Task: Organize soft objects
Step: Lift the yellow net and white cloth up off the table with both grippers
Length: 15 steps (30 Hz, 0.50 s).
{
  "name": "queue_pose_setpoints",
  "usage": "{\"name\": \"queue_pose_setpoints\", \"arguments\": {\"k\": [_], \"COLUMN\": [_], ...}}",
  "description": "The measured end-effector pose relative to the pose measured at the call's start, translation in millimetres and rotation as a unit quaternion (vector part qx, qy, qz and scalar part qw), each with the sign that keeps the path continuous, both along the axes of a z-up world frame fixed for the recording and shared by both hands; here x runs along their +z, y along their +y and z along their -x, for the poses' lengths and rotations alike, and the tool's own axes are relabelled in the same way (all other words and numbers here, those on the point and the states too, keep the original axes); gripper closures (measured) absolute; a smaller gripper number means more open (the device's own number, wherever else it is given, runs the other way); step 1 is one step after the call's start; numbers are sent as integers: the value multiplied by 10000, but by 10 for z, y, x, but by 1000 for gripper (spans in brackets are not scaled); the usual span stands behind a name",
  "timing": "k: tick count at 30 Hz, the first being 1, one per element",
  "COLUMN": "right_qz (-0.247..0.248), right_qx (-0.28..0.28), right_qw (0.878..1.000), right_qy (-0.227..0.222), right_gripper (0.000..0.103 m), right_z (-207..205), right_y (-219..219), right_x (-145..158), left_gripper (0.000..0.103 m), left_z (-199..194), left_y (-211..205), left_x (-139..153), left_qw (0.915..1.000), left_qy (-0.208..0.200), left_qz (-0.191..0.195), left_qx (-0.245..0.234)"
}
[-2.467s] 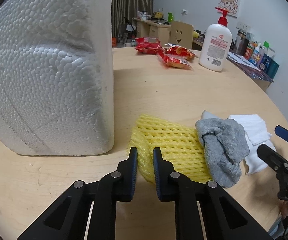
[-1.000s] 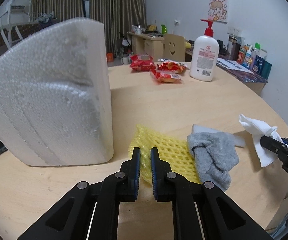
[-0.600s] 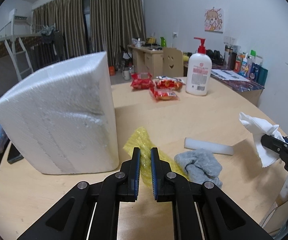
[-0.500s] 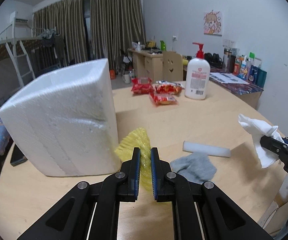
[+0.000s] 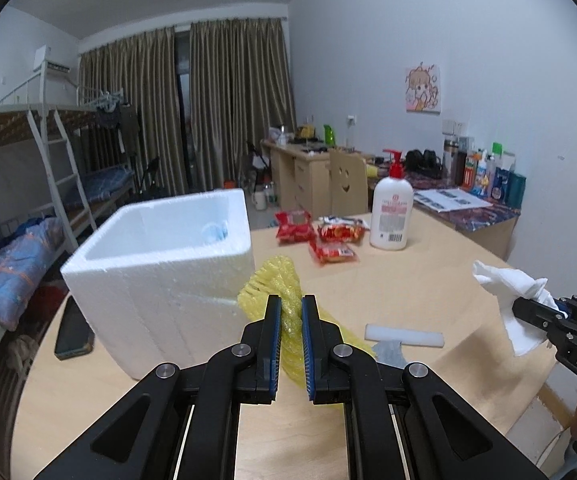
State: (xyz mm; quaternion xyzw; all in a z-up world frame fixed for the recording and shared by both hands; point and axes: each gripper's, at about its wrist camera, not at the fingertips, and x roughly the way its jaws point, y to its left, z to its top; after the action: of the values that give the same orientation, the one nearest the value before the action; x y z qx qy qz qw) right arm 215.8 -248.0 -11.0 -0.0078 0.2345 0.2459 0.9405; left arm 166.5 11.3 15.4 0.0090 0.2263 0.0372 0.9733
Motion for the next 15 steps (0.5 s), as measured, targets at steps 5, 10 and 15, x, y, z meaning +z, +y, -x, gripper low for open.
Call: {"name": "queue_pose_setpoints", "arguments": {"k": [5, 10, 15], "right_qz": [-85, -174, -333], "right_qx": [32, 106, 237], "right_qw": [9997, 9986, 9959], "right_qy": [-218, -490, -805], "right_gripper": [83, 83, 83], "right_z": [117, 258, 455], "right_y": [15, 43, 77], "right_x": [112, 255, 400], "left_gripper": [93, 93, 93], "left_z": [152, 365, 636], "left_y": [-35, -69, -96], "left_x": [148, 313, 484], "left_qw": [9996, 9983, 9958], "left_qy": [-253, -542, -865], "left_qz": [-79, -227, -314], "left_qx": [-8, -3, 39]}}
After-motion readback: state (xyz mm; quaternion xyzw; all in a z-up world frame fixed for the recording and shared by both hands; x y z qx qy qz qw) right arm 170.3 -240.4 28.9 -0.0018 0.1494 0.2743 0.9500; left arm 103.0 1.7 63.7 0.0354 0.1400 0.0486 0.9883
